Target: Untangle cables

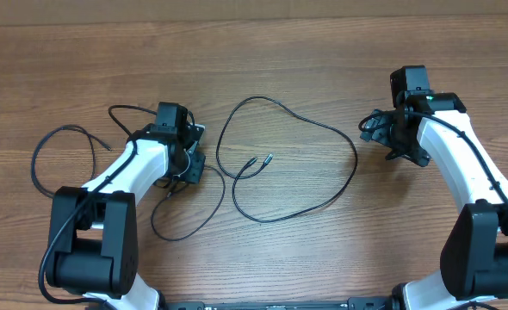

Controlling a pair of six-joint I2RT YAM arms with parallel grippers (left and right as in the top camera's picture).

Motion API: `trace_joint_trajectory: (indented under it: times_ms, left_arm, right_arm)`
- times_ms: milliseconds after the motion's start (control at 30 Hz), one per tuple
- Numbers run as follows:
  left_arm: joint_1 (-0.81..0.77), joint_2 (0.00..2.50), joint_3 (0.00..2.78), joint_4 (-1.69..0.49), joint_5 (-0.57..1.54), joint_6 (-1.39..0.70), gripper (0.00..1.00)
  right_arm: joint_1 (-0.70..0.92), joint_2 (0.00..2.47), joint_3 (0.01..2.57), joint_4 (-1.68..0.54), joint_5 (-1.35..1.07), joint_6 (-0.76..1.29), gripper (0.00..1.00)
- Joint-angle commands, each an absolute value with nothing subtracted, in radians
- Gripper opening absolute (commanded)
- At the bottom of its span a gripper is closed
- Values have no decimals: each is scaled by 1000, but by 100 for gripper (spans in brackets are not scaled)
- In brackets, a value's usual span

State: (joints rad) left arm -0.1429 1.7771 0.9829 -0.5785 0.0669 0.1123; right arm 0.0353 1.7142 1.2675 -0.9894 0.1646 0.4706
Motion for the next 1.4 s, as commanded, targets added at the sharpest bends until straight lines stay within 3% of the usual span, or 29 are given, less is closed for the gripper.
trace_joint_trajectory:
  times_ms: [0, 67, 233, 433, 533, 600, 1233, 1367]
  left_arm:
    - [-145, 1795, 913, -577, 121, 134, 36]
    - [-145, 1795, 911, -572, 158, 134, 31]
    - [-145, 1795, 911, -563, 177, 133, 4]
    - [-145, 1795, 912, -512, 177, 43, 4]
    - [-145, 1795, 912, -500, 176, 21, 25]
    - [-145, 1795, 912, -508, 177, 22, 29]
    - [-145, 1795, 911, -703, 105, -6, 38]
    - [-145, 1795, 911, -697, 52, -54, 30]
  right_arm:
    - [38, 1720, 1262, -988, 179, 470, 100]
    - [38, 1720, 1262, -988, 179, 470, 100]
    - [38, 1720, 1262, -988, 179, 470, 100]
    - [38, 1720, 1262, -988, 179, 470, 100]
    - [38, 1720, 1262, -988, 179, 470, 100]
    - [38, 1720, 1262, -988, 179, 470, 100]
    - [38, 1720, 1262, -988, 179, 470, 100]
    - [38, 1720, 1262, -988, 179, 470, 100]
